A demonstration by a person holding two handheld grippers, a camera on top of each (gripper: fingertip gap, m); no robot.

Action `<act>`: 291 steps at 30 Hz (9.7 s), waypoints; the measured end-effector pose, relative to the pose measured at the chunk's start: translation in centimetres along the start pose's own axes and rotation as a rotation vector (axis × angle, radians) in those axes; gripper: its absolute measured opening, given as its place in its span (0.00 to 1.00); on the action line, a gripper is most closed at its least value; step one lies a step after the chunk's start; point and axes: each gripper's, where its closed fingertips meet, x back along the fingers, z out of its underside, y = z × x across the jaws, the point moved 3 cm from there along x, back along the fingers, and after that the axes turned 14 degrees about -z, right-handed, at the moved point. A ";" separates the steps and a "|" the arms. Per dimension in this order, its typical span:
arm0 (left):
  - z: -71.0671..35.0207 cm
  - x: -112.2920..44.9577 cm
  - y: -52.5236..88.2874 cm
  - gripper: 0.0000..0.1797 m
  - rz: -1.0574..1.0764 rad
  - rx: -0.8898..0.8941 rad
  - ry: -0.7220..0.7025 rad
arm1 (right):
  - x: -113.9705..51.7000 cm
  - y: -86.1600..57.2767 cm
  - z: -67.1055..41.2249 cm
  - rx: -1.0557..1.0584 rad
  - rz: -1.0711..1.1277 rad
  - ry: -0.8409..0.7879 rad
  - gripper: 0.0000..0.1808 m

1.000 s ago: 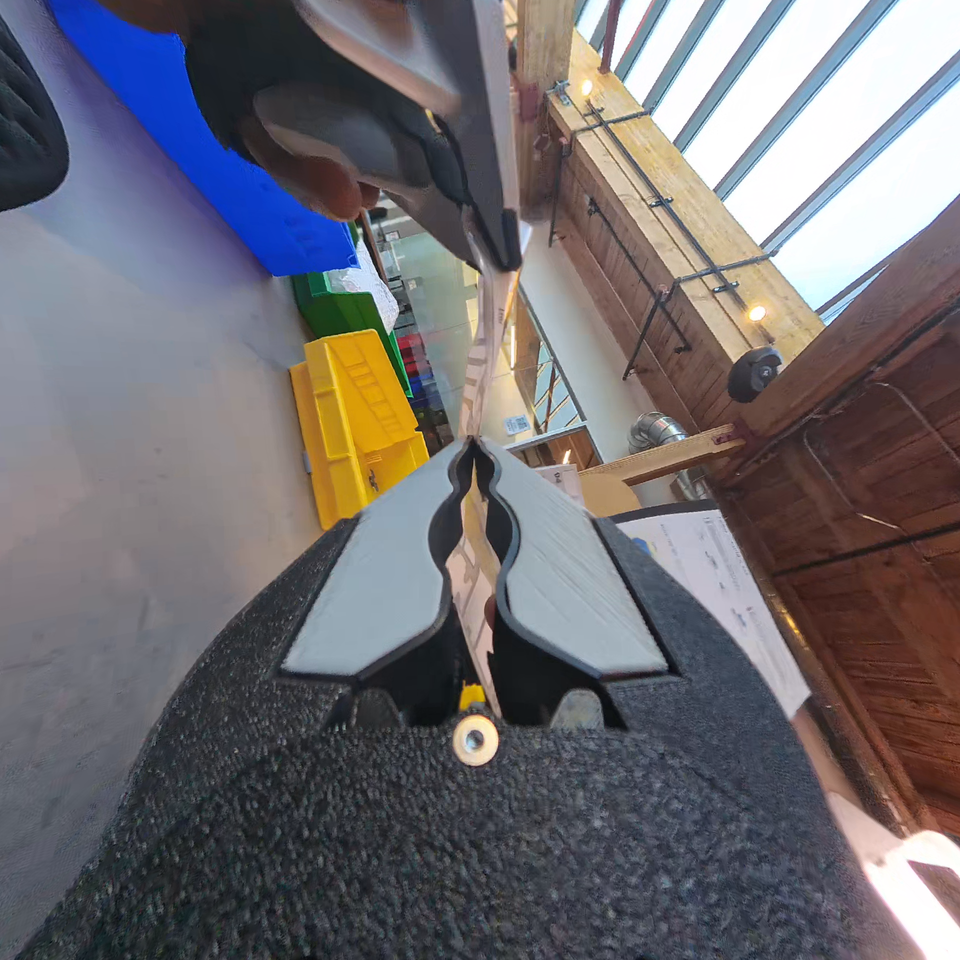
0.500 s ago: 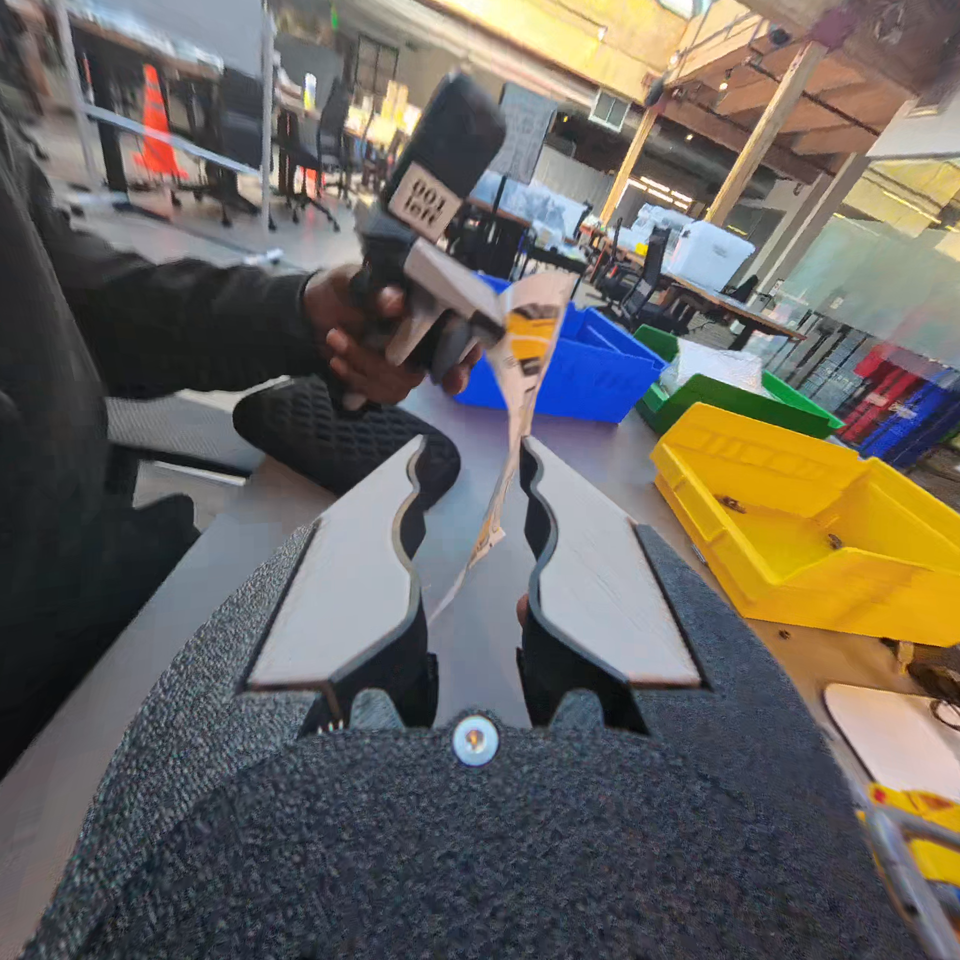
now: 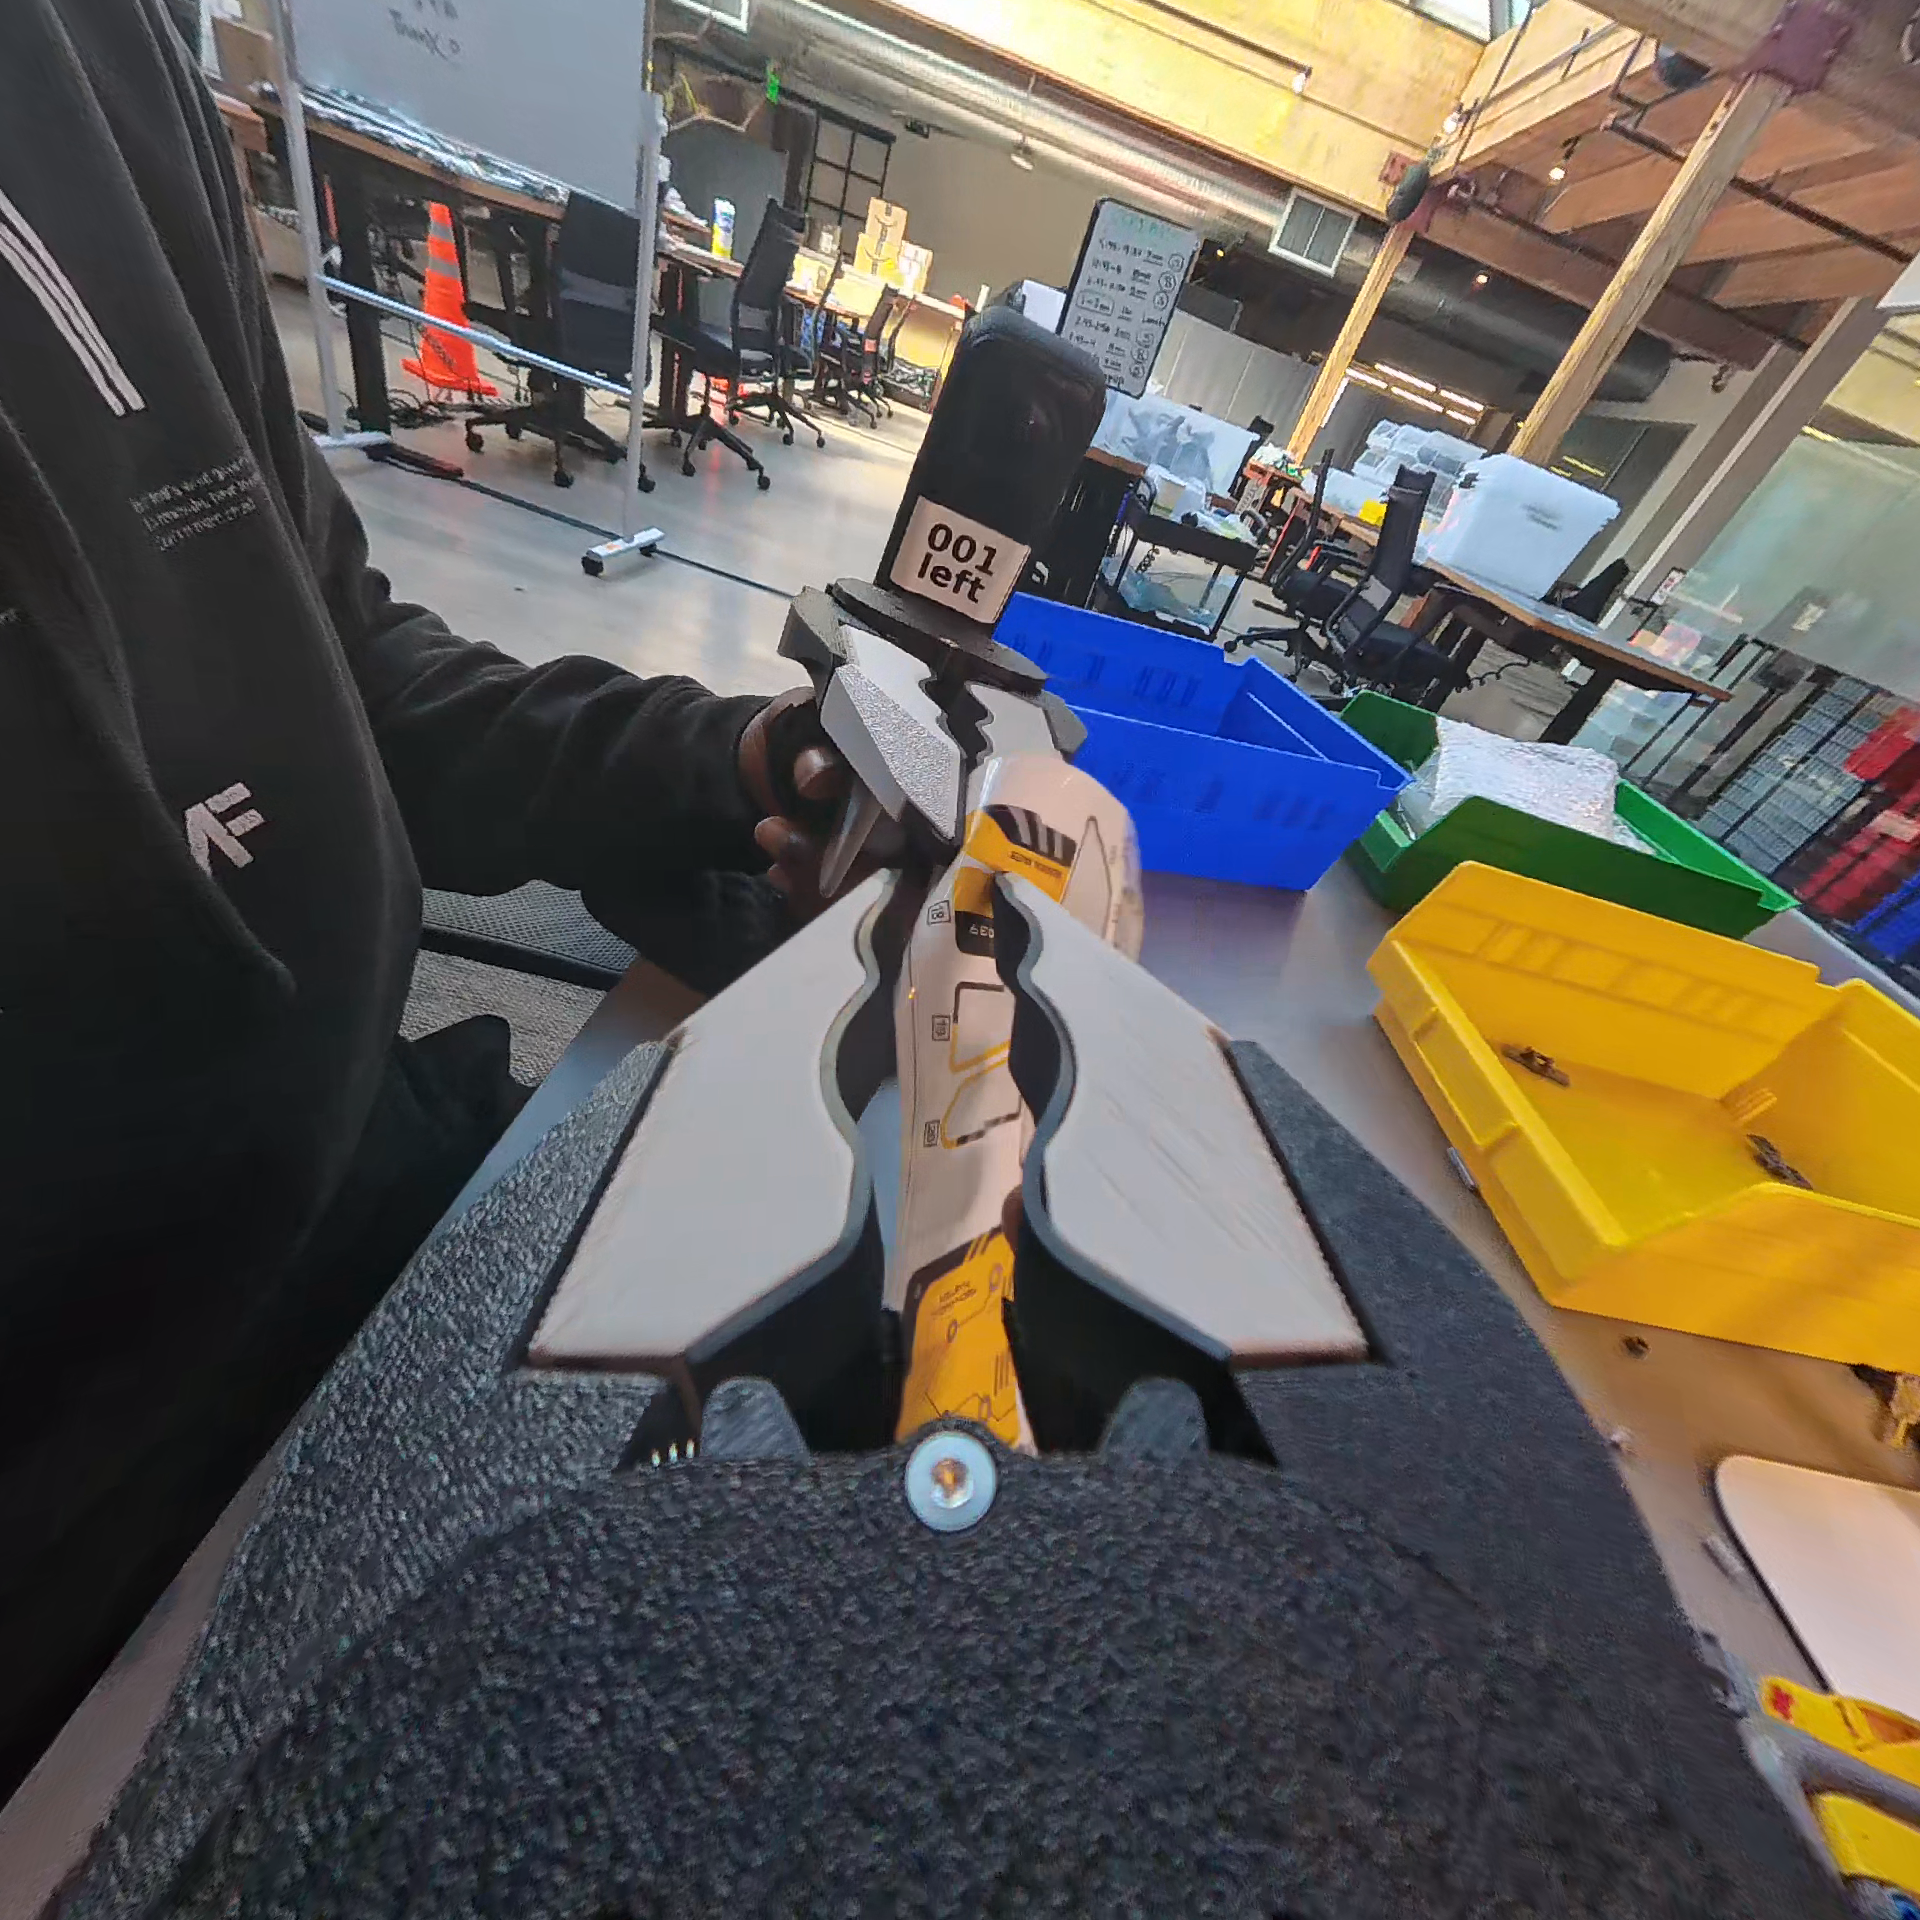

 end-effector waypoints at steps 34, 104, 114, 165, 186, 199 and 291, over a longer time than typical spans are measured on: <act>4.2 -0.9 0.5 0.00 -0.230 -0.456 0.262 | 0.7 0.1 4.9 -0.305 -0.210 0.016 0.01; 1.7 1.3 1.8 0.23 -0.172 0.346 0.056 | -0.2 -0.7 3.4 0.583 0.270 0.370 0.00; 2.4 0.8 3.8 0.00 -0.239 0.529 -0.015 | -1.4 -0.5 4.6 1.010 0.401 0.573 0.00; -2.4 -0.7 0.1 0.00 0.010 0.343 -0.216 | 1.8 -3.1 0.6 -0.952 -0.259 -0.649 0.00; -0.5 -1.5 1.2 0.00 -0.156 0.181 -0.078 | 0.6 -2.3 1.1 -0.071 0.150 0.103 0.23; -0.5 -1.4 0.6 0.01 -0.146 0.134 -0.038 | 1.5 -1.4 0.2 -0.230 0.001 -0.084 0.07; 6.0 12.3 9.9 0.39 -0.769 0.327 0.738 | 6.0 -4.3 2.6 -0.045 0.213 0.148 0.00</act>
